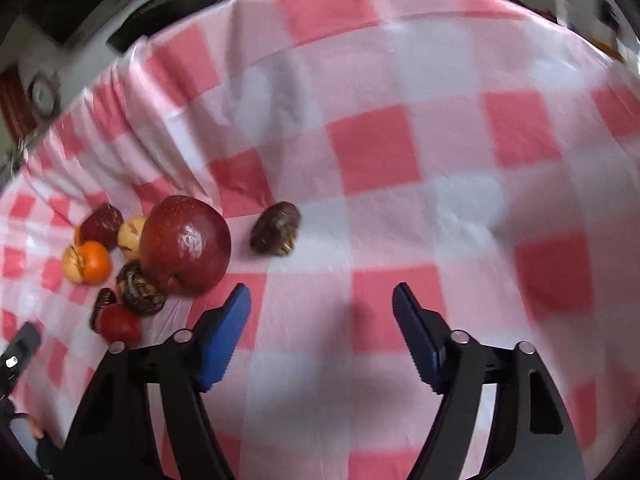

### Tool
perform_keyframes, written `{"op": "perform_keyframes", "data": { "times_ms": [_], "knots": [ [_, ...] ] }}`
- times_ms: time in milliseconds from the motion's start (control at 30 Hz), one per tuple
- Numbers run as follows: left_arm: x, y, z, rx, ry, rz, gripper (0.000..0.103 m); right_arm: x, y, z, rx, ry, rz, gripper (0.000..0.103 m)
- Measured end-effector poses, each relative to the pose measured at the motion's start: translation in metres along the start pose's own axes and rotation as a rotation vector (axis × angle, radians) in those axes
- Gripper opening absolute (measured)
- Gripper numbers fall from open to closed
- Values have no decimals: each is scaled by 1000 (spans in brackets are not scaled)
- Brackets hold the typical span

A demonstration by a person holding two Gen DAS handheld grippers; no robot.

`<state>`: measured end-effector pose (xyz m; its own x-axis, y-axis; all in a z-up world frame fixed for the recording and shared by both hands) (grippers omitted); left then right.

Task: Organize fruits
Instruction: 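Grasp a dark brown fruit with the right tool and lift it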

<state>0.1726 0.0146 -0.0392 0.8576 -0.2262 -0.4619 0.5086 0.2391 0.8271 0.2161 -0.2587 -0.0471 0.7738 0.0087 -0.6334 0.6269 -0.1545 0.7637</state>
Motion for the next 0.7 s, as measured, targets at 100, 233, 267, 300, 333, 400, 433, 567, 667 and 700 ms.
{"op": "perform_keyframes", "data": {
  "times_ms": [100, 233, 267, 300, 333, 400, 433, 567, 667, 700],
  "knots": [
    [6, -6, 2, 3, -30, -53, 102, 20, 0, -16, -138, -22, -50, 62],
    [13, -15, 2, -1, -27, -105, 101, 41, 10, -21, -177, -38, -71, 59],
    [13, -17, 3, 1, -30, -114, 101, 45, 14, -23, -186, -39, -66, 57],
    [14, -18, 5, 6, -34, -123, 101, 49, 18, -25, -201, -44, -62, 55],
    [14, -19, 7, 12, -36, -127, 101, 54, 22, -28, -216, -42, -59, 54],
    [14, -19, 9, 27, -36, -128, 101, 60, 25, -32, -218, -18, -60, 40],
    [14, -20, 10, 35, -36, -128, 101, 60, 25, -35, -216, -2, -66, 40],
    [13, -18, 9, 39, -24, -130, 97, 38, 25, -29, -96, 6, -31, 40],
    [18, -21, 9, 49, -11, -169, 85, 20, 15, -20, 68, 59, 17, 40],
    [20, -22, 9, 54, -7, -180, 81, 15, 16, -16, 109, 74, 34, 40]
  ]
}}
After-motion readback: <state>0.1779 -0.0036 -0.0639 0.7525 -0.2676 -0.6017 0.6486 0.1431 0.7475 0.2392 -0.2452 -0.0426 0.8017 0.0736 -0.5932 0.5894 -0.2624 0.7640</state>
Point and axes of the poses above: each gripper's, at about its wrist camera, not at the fingertips, and x roughly the way its jaws point, z to its right, y to its top, the point moved 10 cm from there along x, roughly the way its jaws point, and after that the axes turned 9 degrees about z, right-handed, at the moved point
